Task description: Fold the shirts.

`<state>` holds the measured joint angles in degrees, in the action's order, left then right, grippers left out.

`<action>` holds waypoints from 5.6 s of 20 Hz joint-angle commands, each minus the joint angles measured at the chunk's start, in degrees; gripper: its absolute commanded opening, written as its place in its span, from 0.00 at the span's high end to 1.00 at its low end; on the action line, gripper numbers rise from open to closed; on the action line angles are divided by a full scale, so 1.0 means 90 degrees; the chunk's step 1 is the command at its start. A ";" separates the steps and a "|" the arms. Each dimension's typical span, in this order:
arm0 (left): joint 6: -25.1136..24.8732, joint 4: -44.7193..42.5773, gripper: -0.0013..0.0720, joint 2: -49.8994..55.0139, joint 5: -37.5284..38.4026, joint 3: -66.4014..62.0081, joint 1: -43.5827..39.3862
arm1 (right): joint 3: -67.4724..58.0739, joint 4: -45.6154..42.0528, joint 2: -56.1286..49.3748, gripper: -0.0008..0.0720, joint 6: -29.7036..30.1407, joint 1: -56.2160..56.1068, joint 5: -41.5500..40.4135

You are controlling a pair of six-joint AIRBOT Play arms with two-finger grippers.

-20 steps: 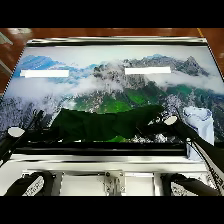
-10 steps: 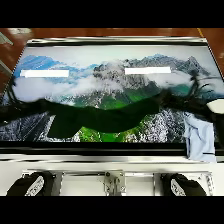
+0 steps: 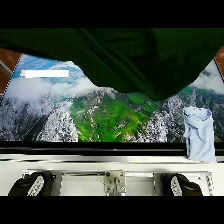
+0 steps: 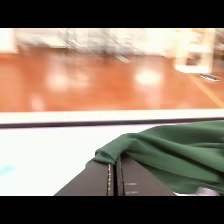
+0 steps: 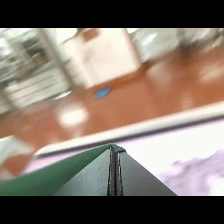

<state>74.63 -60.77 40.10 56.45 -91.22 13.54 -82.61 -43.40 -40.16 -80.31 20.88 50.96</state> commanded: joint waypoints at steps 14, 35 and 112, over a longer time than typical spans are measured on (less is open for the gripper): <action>0.0954 -0.1676 0.93 -0.0347 0.2098 0.0971 0.0080 | -0.0600 -0.2623 0.0024 0.92 -0.0415 0.0141 0.2161; 0.0180 0.1280 0.93 -0.1552 -0.0544 0.6744 -0.0206 | 0.3502 -0.0869 -0.2698 0.92 -0.0568 -0.1443 -0.3371; 0.0029 -0.0597 0.93 -0.1719 0.1722 0.4673 0.0185 | 0.2436 -0.3330 -0.0828 0.92 -0.2674 -0.2412 0.1166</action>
<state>74.72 -68.99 24.99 75.88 -56.25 15.14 -65.63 -74.11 -40.69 -104.31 -0.82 73.06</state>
